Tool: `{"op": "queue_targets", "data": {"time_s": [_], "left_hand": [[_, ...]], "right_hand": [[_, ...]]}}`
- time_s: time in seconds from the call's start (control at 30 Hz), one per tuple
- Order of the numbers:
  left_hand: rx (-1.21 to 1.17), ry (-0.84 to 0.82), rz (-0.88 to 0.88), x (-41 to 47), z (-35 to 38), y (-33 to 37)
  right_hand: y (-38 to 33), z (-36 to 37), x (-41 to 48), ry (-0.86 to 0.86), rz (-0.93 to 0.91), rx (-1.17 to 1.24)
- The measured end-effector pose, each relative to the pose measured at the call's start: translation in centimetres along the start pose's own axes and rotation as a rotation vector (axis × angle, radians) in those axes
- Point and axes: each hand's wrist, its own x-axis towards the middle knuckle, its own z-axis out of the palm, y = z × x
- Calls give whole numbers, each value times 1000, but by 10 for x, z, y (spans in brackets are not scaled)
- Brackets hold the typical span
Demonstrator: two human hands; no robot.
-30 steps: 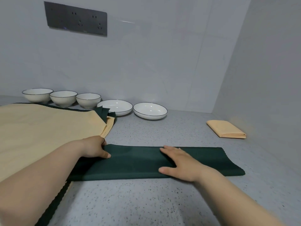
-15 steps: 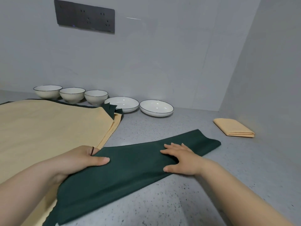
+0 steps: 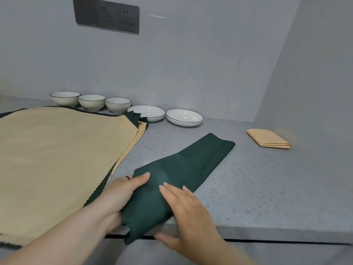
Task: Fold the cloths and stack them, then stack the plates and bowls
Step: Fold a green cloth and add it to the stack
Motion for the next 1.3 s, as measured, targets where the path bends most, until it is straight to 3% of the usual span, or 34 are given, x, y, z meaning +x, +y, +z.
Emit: {"op": "queue_targets", "data": {"time_s": [0.1,0.2,0.37,0.53,0.63,0.73,0.87,1.03,1.3], "left_hand": [[20,-6,2,-18,8,-11],[196,-68,23,-29,5,-11],[545,40,448,4,-15,10],[861,-257,574,54,12,7],[975,-412,532,69,31,5],[988,-428,494,71,35,7],[974,-460,475,77,31,2],[911,-306,516,91,35,-4],[746,-98,515,100,41,-11]], "right_hand": [[-8,-4,2,241,11,164],[-6,-16,-2,243,10,271],[10,-34,-19,201,131,589],[11,-58,-19,266,267,544],[12,-74,-17,233,524,688],[28,-89,-9,335,678,732],[50,-106,29,357,734,782],[101,-102,77,247,828,777],[153,-59,101,139,1066,974]]}}
